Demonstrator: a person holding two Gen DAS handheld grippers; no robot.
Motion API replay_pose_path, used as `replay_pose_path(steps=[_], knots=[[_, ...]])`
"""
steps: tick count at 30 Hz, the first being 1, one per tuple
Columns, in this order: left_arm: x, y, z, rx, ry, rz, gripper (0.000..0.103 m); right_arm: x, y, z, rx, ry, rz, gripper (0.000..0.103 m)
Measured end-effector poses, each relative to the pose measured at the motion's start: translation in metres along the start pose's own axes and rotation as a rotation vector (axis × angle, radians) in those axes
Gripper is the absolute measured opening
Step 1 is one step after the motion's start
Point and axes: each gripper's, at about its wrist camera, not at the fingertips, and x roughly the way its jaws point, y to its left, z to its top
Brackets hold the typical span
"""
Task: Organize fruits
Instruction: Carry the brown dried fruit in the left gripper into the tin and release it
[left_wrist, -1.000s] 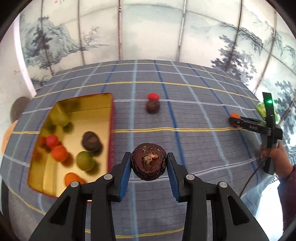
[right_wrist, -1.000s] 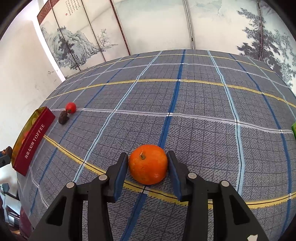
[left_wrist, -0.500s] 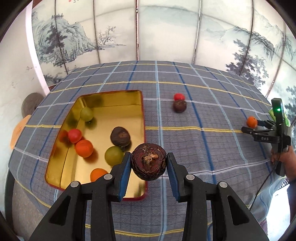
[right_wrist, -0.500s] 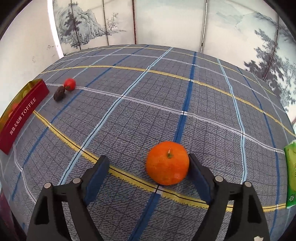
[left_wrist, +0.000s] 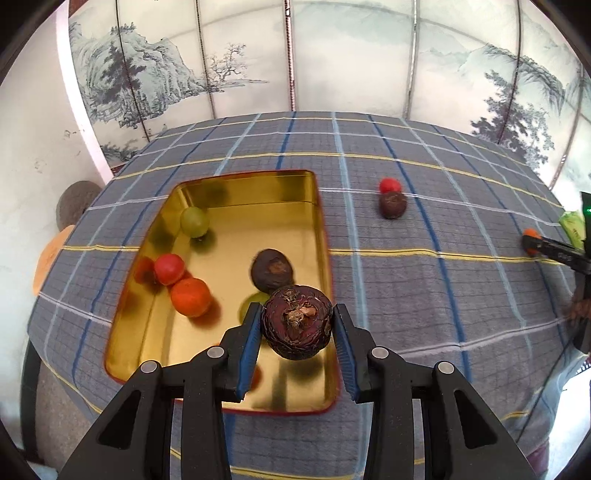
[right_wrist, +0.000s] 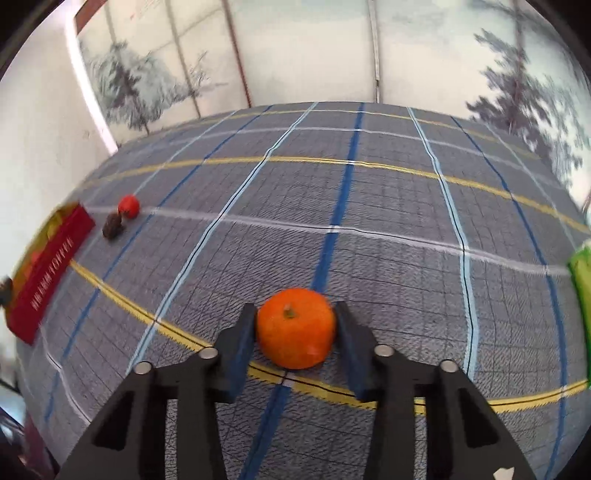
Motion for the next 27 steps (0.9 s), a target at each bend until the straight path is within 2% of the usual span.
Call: replay_pose_path(steps=[10, 27], knots=[[0.033, 0.041, 0.035, -0.067, 0.072, 0.048, 0.039, -0.002, -0.011, 0.000, 0.063, -0.017, 0.064, 0.038], [0.096, 0.055, 0.088, -0.059, 0.175, 0.043, 0.041, -0.003, -0.012, -0.001, 0.063, -0.019, 0.110, 0.038]])
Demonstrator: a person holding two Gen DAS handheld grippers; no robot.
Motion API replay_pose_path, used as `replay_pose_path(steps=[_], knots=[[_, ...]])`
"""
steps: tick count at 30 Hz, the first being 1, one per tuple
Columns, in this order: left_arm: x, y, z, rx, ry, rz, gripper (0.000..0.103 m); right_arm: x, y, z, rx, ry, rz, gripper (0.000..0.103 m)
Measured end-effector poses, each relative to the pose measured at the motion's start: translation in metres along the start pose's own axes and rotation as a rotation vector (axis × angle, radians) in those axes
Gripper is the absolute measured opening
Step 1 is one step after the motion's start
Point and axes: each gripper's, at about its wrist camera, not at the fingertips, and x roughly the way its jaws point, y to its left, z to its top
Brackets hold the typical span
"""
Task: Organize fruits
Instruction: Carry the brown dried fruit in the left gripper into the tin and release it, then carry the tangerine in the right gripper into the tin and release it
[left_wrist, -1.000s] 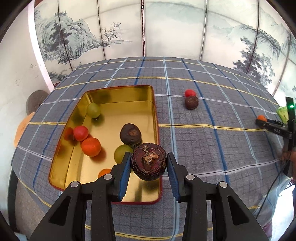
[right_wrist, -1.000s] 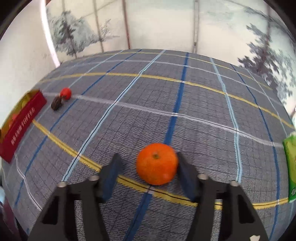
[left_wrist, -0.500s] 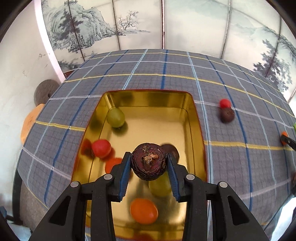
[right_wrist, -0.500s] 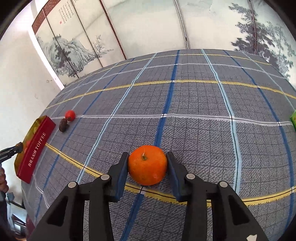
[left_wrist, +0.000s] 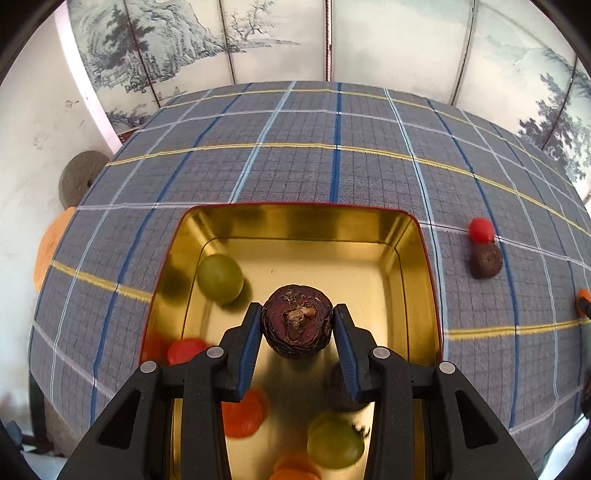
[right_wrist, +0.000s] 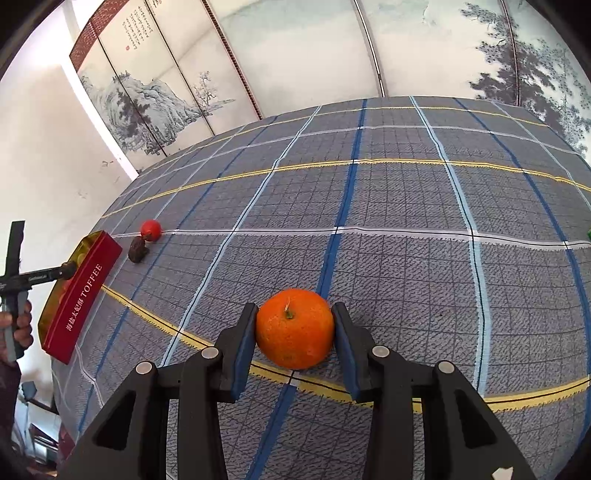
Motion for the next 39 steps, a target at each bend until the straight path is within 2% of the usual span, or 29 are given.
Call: replay_pose_path(steps=[3, 5, 6, 11, 13, 16, 18, 23, 27, 34, 39], knots=[[0.004, 0.000, 0.008, -0.014, 0.000, 0.022, 0.050, 0.000, 0.001, 0.000, -0.002, 0.004, -0.002, 0.038], [-0.001, 0.002, 0.007, -0.028, -0.020, 0.013, 0.066, 0.001, 0.001, 0.000, -0.001, 0.004, -0.002, 0.038], [-0.006, 0.004, 0.004, -0.039, -0.032, 0.002, 0.068, 0.001, 0.001, 0.000, -0.001, 0.004, -0.001, 0.038], [-0.043, 0.019, -0.033, -0.116, -0.119, -0.034, 0.068, 0.001, 0.001, -0.001, -0.001, 0.004, -0.001, 0.038], [-0.057, 0.020, -0.053, -0.114, -0.151, -0.039, 0.068, 0.000, 0.002, -0.003, 0.009, 0.002, 0.005, 0.038], [-0.075, 0.011, -0.084, -0.064, -0.183, 0.061, 0.068, -0.001, 0.012, -0.009, 0.013, -0.001, 0.019, 0.038], [-0.081, 0.008, -0.098, -0.043, -0.194, 0.100, 0.068, -0.002, 0.020, -0.012, 0.018, -0.004, 0.040, 0.038], [-0.093, 0.012, -0.115, -0.071, -0.205, 0.073, 0.068, -0.005, 0.062, -0.013, -0.027, -0.006, 0.090, 0.038], [-0.099, 0.018, -0.120, -0.099, -0.222, 0.062, 0.068, -0.003, 0.113, -0.009, -0.110, 0.006, 0.149, 0.038], [-0.102, 0.027, -0.130, -0.103, -0.231, 0.097, 0.068, 0.006, 0.212, 0.002, -0.248, 0.026, 0.309, 0.038], [-0.101, 0.037, -0.135, -0.105, -0.235, 0.120, 0.068, 0.024, 0.270, 0.009, -0.294, 0.060, 0.414, 0.038]])
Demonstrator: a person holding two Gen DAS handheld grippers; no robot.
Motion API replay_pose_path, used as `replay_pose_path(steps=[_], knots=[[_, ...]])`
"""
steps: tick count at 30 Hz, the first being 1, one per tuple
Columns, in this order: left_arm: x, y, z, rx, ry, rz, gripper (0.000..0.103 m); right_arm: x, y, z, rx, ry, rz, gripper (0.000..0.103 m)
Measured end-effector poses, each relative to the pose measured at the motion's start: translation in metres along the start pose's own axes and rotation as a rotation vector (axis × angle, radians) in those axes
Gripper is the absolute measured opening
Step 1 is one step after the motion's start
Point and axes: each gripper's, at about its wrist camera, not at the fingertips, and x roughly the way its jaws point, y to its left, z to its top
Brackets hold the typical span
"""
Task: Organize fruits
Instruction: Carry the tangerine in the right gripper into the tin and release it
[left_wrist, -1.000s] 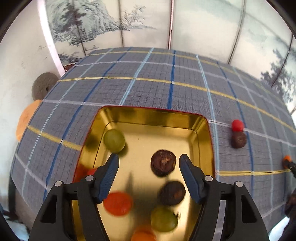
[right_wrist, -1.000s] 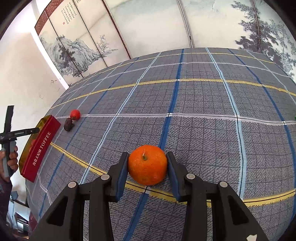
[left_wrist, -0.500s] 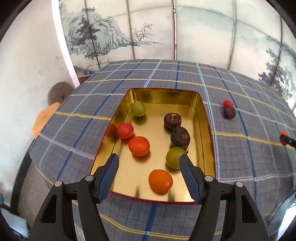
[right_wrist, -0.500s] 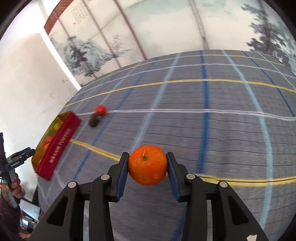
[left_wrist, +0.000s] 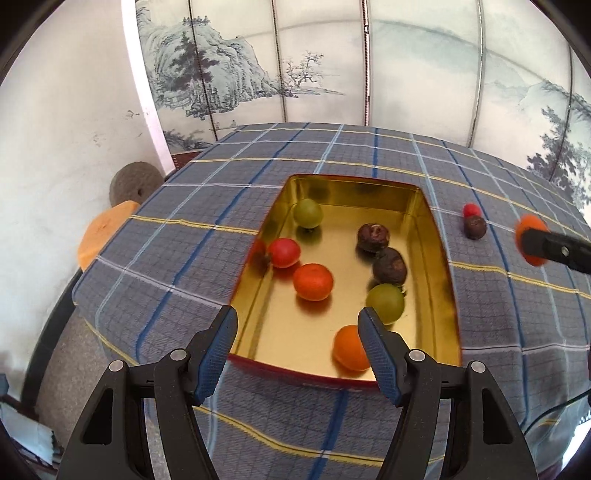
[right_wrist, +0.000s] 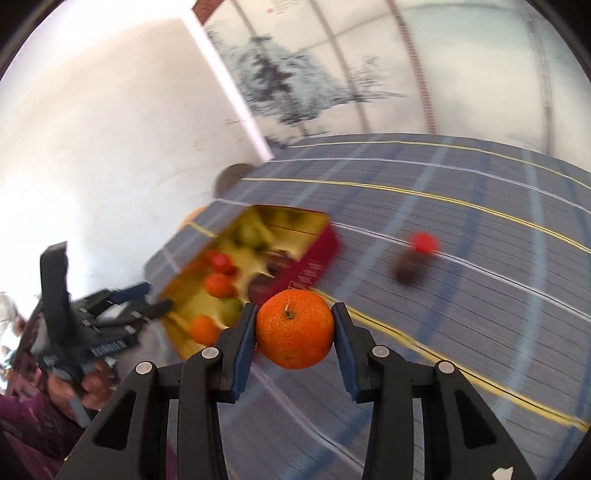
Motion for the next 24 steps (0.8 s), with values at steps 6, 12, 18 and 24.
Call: replay_pose_path(steps=[6, 12, 18, 24], knots=[[0.003, 0.009, -0.005, 0.002, 0.007, 0.020, 0.069, 0.057, 0.041, 0.018, -0.059, 0.077, 0.072, 0.038], [0.007, 0.017, -0.008, -0.003, 0.025, 0.020, 0.069, 0.099, 0.050, 0.031, -0.056, 0.124, 0.096, 0.038], [0.013, 0.020, -0.011, -0.014, 0.047, 0.014, 0.070, 0.110, 0.042, 0.042, 0.025, 0.080, 0.170, 0.046], [0.009, 0.017, -0.011, -0.011, 0.046, -0.016, 0.070, 0.057, 0.004, 0.028, 0.098, -0.065, 0.125, 0.062]])
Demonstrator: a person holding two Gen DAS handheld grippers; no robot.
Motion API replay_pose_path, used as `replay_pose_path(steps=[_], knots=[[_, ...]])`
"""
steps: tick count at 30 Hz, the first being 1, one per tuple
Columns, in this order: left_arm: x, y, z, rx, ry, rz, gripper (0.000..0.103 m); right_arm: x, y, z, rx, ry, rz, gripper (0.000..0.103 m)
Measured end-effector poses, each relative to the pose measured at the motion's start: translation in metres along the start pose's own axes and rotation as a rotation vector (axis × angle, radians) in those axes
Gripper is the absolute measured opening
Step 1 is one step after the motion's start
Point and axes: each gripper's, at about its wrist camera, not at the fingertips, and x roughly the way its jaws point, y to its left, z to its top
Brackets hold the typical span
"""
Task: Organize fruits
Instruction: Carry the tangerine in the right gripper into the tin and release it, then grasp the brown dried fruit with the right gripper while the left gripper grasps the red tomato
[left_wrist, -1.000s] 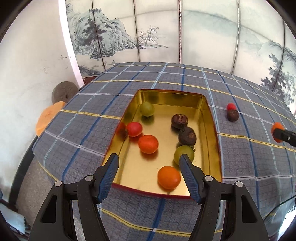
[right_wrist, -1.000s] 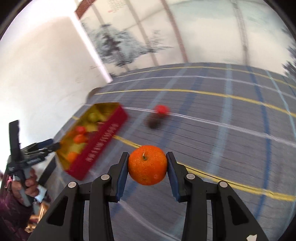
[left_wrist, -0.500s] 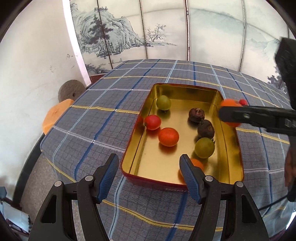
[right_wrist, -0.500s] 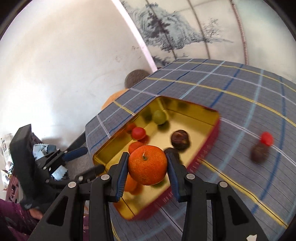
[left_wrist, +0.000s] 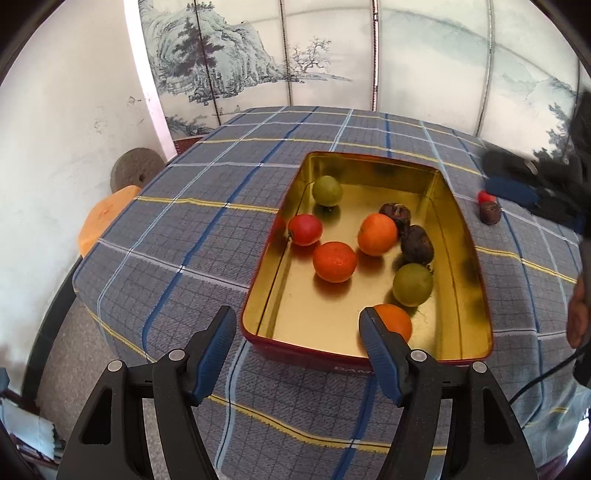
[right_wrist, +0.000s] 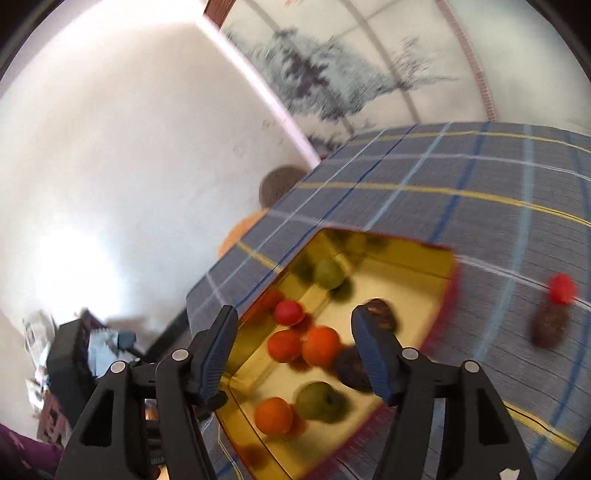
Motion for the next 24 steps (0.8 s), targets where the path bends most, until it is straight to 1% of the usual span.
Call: replay_pose_path(steps=[1, 2, 5, 6, 9, 13, 16, 19, 21, 22, 24], knots=[[-0.002, -0.001, 0.000, 0.002, -0.010, -0.009, 0.070, -0.011, -0.008, -0.003, 0.003, -0.012, -0.036, 0.063], [-0.004, -0.002, 0.000, 0.005, -0.016, -0.014, 0.070, -0.025, -0.022, -0.009, 0.007, -0.018, -0.101, 0.063], [-0.006, -0.013, 0.000, 0.023, -0.022, -0.037, 0.070, -0.047, -0.053, -0.021, -0.027, 0.019, -0.297, 0.064], [-0.005, -0.017, 0.000, 0.026, -0.021, -0.043, 0.070, -0.052, -0.063, -0.025, -0.027, 0.037, -0.343, 0.064], [-0.002, -0.030, 0.000, 0.046, -0.001, -0.069, 0.071, -0.055, -0.079, -0.025, 0.010, 0.043, -0.355, 0.064], [-0.003, -0.036, 0.001, 0.078, 0.005, -0.075, 0.071, -0.040, -0.085, -0.018, 0.001, 0.045, -0.409, 0.064], [-0.006, -0.039, 0.003, 0.101, -0.003, -0.070, 0.071, -0.019, -0.093, -0.008, 0.000, 0.055, -0.445, 0.064], [-0.006, -0.041, 0.006, 0.107, -0.002, -0.077, 0.073, -0.006, -0.100, -0.002, -0.005, 0.060, -0.469, 0.064], [-0.005, -0.045, 0.008, 0.112, 0.002, -0.078, 0.073, 0.006, -0.105, 0.001, -0.003, 0.082, -0.477, 0.064], [-0.003, -0.048, 0.009, 0.119, 0.006, -0.077, 0.073, 0.011, -0.107, 0.002, -0.002, 0.092, -0.476, 0.060], [-0.001, -0.053, 0.012, 0.135, 0.010, -0.065, 0.073, 0.017, -0.106, 0.003, -0.037, 0.102, -0.497, 0.045]])
